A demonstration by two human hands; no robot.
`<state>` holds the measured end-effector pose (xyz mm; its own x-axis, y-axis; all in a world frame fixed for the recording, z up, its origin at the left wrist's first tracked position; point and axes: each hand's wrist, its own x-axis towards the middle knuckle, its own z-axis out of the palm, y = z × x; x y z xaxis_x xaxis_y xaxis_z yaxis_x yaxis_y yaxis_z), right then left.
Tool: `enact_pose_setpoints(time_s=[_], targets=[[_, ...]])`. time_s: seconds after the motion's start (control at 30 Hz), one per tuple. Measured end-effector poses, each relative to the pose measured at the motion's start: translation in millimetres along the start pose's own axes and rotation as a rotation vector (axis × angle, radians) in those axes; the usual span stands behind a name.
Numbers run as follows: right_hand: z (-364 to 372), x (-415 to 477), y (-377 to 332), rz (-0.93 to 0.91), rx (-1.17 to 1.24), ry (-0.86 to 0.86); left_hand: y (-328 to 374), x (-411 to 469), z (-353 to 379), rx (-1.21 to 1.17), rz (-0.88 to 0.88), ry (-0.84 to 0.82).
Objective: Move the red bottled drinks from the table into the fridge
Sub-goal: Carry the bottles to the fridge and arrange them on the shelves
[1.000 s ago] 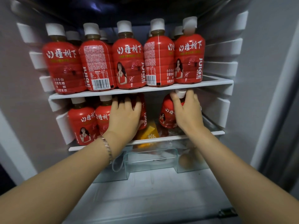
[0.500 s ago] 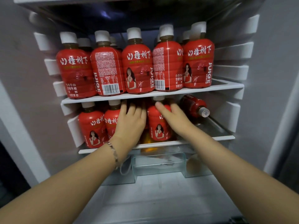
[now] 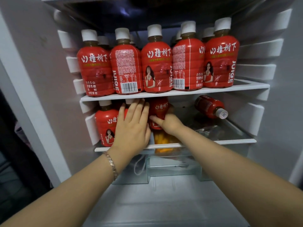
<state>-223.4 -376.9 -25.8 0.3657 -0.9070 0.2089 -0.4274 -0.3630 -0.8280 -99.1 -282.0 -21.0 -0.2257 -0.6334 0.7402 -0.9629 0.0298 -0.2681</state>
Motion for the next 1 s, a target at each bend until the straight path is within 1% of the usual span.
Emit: enact_pose_setpoints(time_s=[0.07, 0.2, 0.3, 0.37, 0.43, 0.5, 0.57, 0.63, 0.7, 0.73, 0.8, 0.9, 1.0], targets=[[-4.3, 0.2, -1.4, 0.018, 0.05, -0.058, -0.5, 0.6, 0.4, 0.006, 0.001, 0.003], [-9.6, -4.7, 1.7, 0.007, 0.032, -0.15, 3.5, 1.7, 3.0, 0.018, -0.034, 0.044], [-19.9, -1.9, 2.6, 0.103, 0.046, -0.205, 8.2, 3.1, 2.6, 0.015, -0.059, 0.035], [-29.2, 4.4, 6.8, 0.189, 0.139, -0.169, 9.5, 3.1, 2.7, 0.004, -0.06, 0.031], [-36.1, 10.8, 9.9, 0.209, 0.253, -0.164, 6.8, 2.6, 4.7, 0.002, -0.048, 0.049], [-40.3, 15.1, 9.5, 0.205, 0.328, -0.297, 4.0, 2.2, 5.8, 0.014, -0.032, 0.068], [-41.8, 17.0, 5.1, 0.211, 0.267, -0.455, 0.9, 1.4, 6.9, 0.023, -0.013, 0.085], [-47.5, 22.4, 6.5, 0.225, 0.188, -0.515, -0.6, 0.7, 10.1, 0.027, 0.008, 0.112], [-52.1, 30.8, 10.1, 0.249, 0.124, -0.454, -3.5, -1.0, 10.6, 0.034, 0.026, 0.141], [-55.7, 34.3, 12.1, 0.273, 0.064, -0.4, -3.8, -0.1, 12.5, 0.034, 0.03, 0.155], [-57.0, 38.3, 11.6, 0.285, -0.088, -0.357, -3.3, 1.1, 14.9, 0.038, 0.026, 0.181], [-51.5, 43.7, 8.4, 0.194, -0.324, -0.369, -1.6, 2.3, 18.6, 0.039, 0.026, 0.197], [-50.3, 43.3, 8.0, 0.117, -0.407, -0.383, -1.7, 2.4, 19.4, 0.049, 0.023, 0.207]])
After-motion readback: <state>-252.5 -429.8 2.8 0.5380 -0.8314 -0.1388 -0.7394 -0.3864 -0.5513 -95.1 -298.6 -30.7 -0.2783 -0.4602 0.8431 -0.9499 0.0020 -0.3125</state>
